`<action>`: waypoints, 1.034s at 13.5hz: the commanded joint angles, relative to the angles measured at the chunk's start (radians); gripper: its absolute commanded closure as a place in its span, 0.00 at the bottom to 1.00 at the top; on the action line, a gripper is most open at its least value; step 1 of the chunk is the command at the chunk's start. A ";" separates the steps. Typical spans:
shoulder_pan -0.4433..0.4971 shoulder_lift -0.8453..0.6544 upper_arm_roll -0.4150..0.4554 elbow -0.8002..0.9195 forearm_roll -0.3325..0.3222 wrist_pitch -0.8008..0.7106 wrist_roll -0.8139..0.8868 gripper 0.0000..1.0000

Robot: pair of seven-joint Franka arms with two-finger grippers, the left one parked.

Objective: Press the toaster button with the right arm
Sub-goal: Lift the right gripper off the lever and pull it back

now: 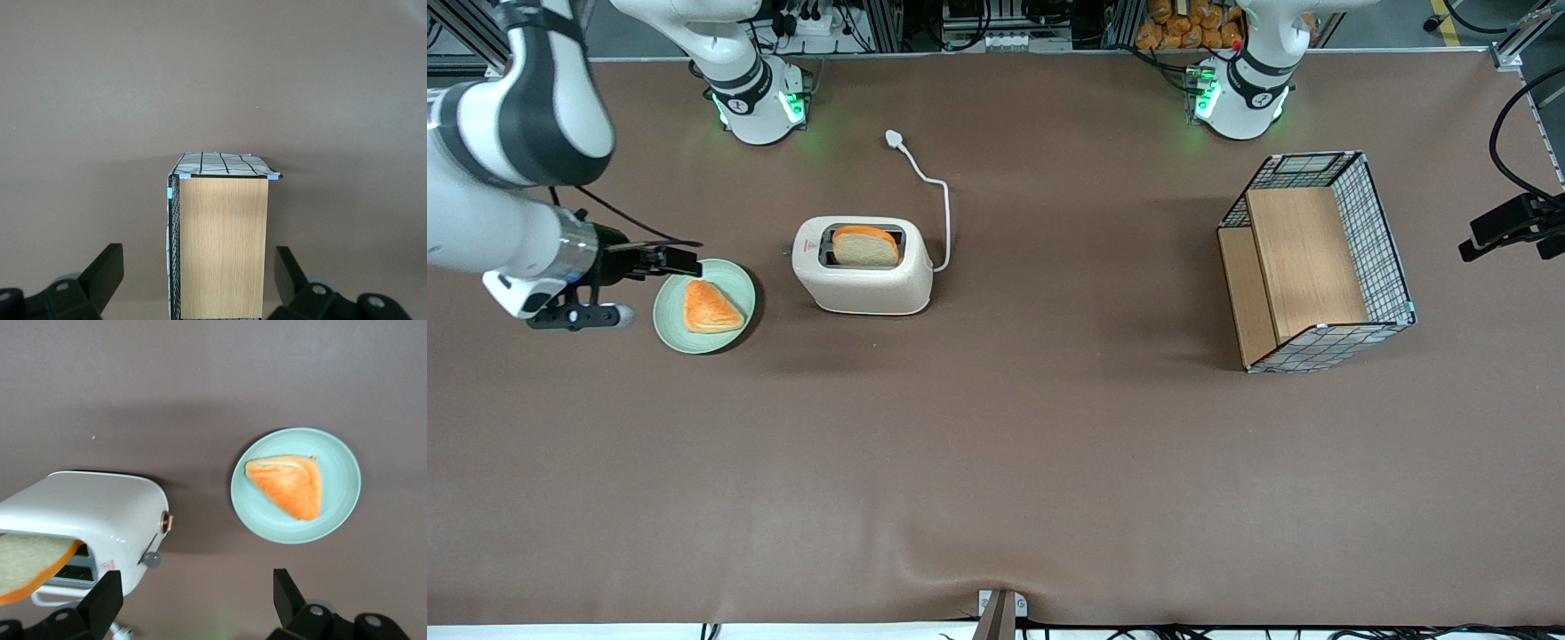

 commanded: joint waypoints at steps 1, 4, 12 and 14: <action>0.019 -0.057 -0.001 -0.071 -0.068 0.067 -0.008 0.00; 0.010 -0.056 -0.004 -0.072 -0.123 0.134 -0.069 0.00; -0.007 -0.068 -0.088 0.098 -0.111 0.075 -0.091 0.00; -0.006 -0.070 -0.102 0.174 -0.110 -0.023 -0.079 0.00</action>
